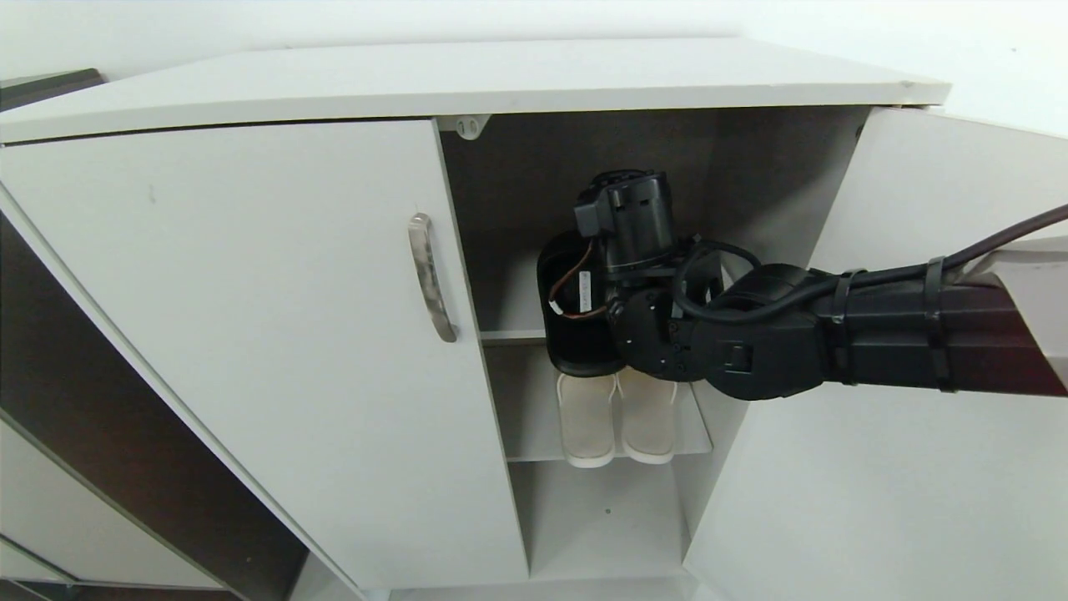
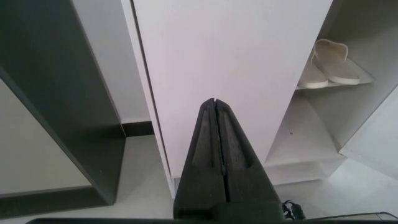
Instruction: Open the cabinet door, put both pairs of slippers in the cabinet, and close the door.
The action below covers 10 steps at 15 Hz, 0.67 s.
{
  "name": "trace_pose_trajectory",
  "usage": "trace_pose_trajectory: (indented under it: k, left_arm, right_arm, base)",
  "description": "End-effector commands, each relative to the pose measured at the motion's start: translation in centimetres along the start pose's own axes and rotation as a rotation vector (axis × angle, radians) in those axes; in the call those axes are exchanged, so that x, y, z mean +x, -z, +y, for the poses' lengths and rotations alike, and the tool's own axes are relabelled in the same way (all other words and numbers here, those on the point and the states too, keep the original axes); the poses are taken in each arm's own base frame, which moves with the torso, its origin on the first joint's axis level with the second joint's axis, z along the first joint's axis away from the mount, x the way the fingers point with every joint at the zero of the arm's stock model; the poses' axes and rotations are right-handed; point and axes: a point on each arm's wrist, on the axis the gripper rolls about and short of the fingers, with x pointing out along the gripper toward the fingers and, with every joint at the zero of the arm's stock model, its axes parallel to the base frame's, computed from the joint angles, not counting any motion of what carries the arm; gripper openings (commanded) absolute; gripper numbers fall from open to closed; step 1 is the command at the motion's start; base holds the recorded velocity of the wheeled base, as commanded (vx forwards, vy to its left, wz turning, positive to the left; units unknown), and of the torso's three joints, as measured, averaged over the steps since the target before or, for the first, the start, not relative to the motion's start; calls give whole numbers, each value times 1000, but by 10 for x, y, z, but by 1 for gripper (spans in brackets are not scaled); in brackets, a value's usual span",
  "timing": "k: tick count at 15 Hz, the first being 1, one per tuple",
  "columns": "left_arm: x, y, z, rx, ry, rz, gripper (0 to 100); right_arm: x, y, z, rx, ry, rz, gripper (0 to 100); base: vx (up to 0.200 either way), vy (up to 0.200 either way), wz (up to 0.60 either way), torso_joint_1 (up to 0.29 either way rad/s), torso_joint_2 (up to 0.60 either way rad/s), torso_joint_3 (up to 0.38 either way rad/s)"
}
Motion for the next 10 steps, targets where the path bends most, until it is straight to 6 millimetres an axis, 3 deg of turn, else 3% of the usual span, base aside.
trace_pose_trajectory:
  k: [1, 3, 6, 10]
  left_arm:
    - [0, 0, 0, 0, 0, 0, 0]
    - [0, 0, 0, 0, 0, 0, 0]
    - [0, 0, 0, 0, 0, 0, 0]
    - [0, 0, 0, 1, 0, 0, 0]
  right_arm:
    - [-21, -7, -4, 2, -26, -5, 100]
    - [-40, -10, -8, 0, -53, -6, 100]
    - [-90, -12, -25, -2, -121, 2, 100]
    - [-132, -3, -73, 20, -216, 20, 100]
  base:
    - [0, 0, 0, 0, 0, 0]
    - [0, 0, 0, 0, 0, 0]
    - [0, 0, 0, 0, 0, 0]
    - [0, 0, 0, 0, 0, 0]
